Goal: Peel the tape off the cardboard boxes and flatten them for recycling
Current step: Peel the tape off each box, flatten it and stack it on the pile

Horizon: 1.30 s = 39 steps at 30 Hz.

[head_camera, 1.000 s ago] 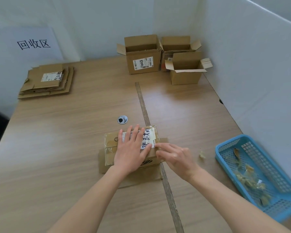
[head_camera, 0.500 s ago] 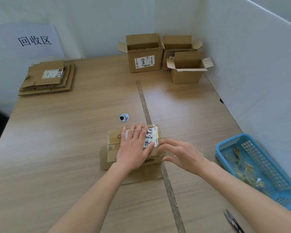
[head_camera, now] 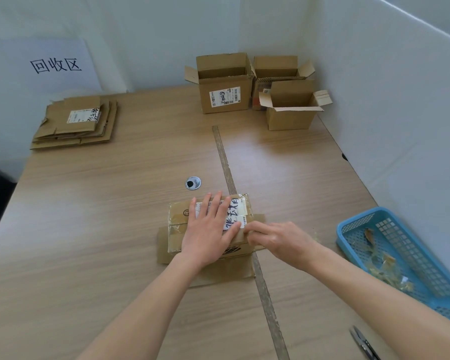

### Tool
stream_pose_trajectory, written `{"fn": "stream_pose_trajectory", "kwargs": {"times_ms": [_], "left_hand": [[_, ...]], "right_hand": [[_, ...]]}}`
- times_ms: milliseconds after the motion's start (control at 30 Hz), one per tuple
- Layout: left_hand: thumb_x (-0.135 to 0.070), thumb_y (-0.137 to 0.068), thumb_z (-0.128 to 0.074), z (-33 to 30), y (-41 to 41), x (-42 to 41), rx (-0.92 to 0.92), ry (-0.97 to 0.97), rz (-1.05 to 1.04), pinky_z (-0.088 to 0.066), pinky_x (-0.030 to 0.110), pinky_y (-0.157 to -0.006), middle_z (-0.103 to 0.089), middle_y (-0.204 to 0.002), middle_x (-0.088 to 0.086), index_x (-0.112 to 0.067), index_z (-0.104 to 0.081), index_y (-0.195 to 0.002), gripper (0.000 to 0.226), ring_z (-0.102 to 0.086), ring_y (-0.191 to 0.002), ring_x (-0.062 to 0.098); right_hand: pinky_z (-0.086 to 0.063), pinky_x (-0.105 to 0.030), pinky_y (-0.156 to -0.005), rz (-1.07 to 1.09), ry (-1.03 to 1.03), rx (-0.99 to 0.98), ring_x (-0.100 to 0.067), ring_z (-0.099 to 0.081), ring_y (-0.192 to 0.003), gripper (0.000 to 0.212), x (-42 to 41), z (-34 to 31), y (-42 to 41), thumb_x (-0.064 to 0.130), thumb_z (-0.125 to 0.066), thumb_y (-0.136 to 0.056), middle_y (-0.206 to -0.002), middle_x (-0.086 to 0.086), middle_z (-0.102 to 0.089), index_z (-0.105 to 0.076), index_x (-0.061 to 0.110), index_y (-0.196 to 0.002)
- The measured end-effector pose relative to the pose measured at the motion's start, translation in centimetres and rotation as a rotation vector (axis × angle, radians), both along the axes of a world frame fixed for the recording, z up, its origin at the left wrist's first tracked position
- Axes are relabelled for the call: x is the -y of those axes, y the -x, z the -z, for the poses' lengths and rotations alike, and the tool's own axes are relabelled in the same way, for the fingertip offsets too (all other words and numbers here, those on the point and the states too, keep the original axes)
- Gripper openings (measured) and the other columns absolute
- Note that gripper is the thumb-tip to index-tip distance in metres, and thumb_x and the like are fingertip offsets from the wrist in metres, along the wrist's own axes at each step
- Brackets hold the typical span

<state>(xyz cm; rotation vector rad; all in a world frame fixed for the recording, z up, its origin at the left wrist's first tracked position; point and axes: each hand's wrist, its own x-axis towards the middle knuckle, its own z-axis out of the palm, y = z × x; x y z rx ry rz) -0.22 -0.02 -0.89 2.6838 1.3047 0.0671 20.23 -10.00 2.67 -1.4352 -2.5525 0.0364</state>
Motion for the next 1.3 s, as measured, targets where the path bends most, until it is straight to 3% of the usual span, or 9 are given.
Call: {"fn": "stream_pose_trajectory", "kwargs": {"times_ms": [100, 167, 300, 400, 567, 800, 900, 1200, 1300], "left_hand": [[-0.070, -0.096, -0.002, -0.1, 0.0, 0.0, -0.002, 0.005, -0.002, 0.008, 0.053, -0.124, -0.008, -0.170, -0.003, -0.027, -0.010, -0.161, 0.078, 0.002, -0.157, 0.021], [-0.070, -0.096, -0.001, -0.1, 0.1, 0.1, -0.004, 0.002, 0.002, 0.008, 0.053, -0.124, -0.009, -0.170, -0.002, -0.027, -0.010, -0.161, 0.078, 0.002, -0.157, 0.021], [-0.069, -0.097, -0.003, -0.2, 0.0, 0.3, 0.002, -0.001, 0.016, 0.006, 0.053, -0.124, -0.013, -0.168, -0.004, -0.027, -0.011, -0.160, 0.077, 0.001, -0.157, 0.021], [-0.069, -0.097, -0.005, -0.2, 0.1, 0.3, 0.003, -0.005, 0.021, 0.006, 0.053, -0.124, -0.014, -0.168, -0.004, -0.028, -0.012, -0.160, 0.076, 0.000, -0.157, 0.021], [-0.070, -0.098, -0.005, 0.0, 0.0, 0.4, 0.012, -0.006, 0.014, 0.007, 0.053, -0.125, -0.013, -0.168, -0.004, -0.028, -0.010, -0.160, 0.075, 0.000, -0.157, 0.021], [-0.068, -0.099, -0.011, -0.2, 0.2, 0.3, 0.044, -0.024, 0.027, 0.003, 0.052, -0.125, -0.021, -0.164, -0.005, -0.027, -0.018, -0.158, 0.073, -0.009, -0.154, 0.020], [-0.069, -0.099, -0.015, -0.2, 0.2, 0.6, 0.058, -0.023, 0.072, 0.004, 0.051, -0.125, -0.023, -0.163, -0.007, -0.029, -0.019, -0.158, 0.071, -0.010, -0.154, 0.018], [-0.070, -0.100, -0.014, -0.2, 0.2, 0.7, 0.048, -0.022, 0.076, 0.006, 0.051, -0.126, -0.021, -0.164, -0.006, -0.029, -0.018, -0.158, 0.072, -0.008, -0.155, 0.018], [-0.070, -0.100, -0.016, 0.0, 0.1, 0.6, 0.051, -0.027, 0.073, 0.006, 0.050, -0.126, -0.020, -0.164, -0.006, -0.029, -0.017, -0.158, 0.071, -0.008, -0.155, 0.018]], "right_hand": [[-0.053, -0.031, -0.055, 0.074, 0.113, -0.227, -0.018, -0.064, -0.068, 0.021, -0.3, 0.5, -0.8, -0.004, -0.068, -0.088, -0.113, 0.005, -0.068, -0.062, 0.015, -0.094], [-0.059, -0.029, -0.072, 0.328, 0.255, -0.626, -0.014, -0.072, -0.084, 0.016, -0.6, 0.7, -1.3, 0.002, -0.064, -0.095, -0.099, 0.005, -0.074, -0.061, 0.017, -0.092], [-0.063, -0.032, -0.066, 0.742, 0.355, -1.059, -0.023, -0.076, -0.075, 0.012, -2.0, 1.2, -1.4, 0.005, -0.067, -0.095, -0.086, -0.006, -0.075, -0.064, 0.013, -0.088], [-0.064, -0.032, -0.065, 0.690, 0.367, -1.007, -0.017, -0.075, -0.067, 0.011, -2.7, 1.2, -0.5, 0.009, -0.073, -0.092, -0.089, -0.002, -0.076, -0.076, 0.020, -0.091], [-0.058, -0.023, -0.086, 0.530, 0.298, -0.723, -0.007, -0.071, -0.091, 0.031, -1.3, 0.6, -0.2, 0.027, -0.079, -0.086, -0.110, 0.004, -0.074, -0.077, 0.015, -0.115], [-0.055, -0.036, -0.071, 0.637, 0.100, -0.572, -0.015, -0.068, -0.072, 0.005, -3.1, 0.1, 0.4, 0.016, -0.078, -0.087, -0.078, 0.005, -0.074, -0.077, 0.014, -0.082], [-0.059, -0.033, -0.070, 0.904, 0.093, -0.794, -0.008, -0.072, -0.063, 0.007, -4.9, -0.4, -1.0, 0.019, -0.075, -0.091, -0.071, 0.004, -0.073, -0.075, 0.017, -0.085], [-0.054, -0.032, -0.094, 0.573, 0.328, -0.567, -0.012, -0.062, -0.110, 0.035, -5.0, 0.2, -0.2, 0.032, -0.064, -0.098, -0.129, 0.003, -0.062, -0.070, 0.011, -0.125], [-0.055, -0.028, -0.083, 0.565, 0.215, -0.541, -0.010, -0.064, -0.092, 0.022, -4.9, 0.0, -0.3, 0.021, -0.080, -0.086, -0.112, 0.006, -0.068, -0.079, 0.015, -0.108]]}}
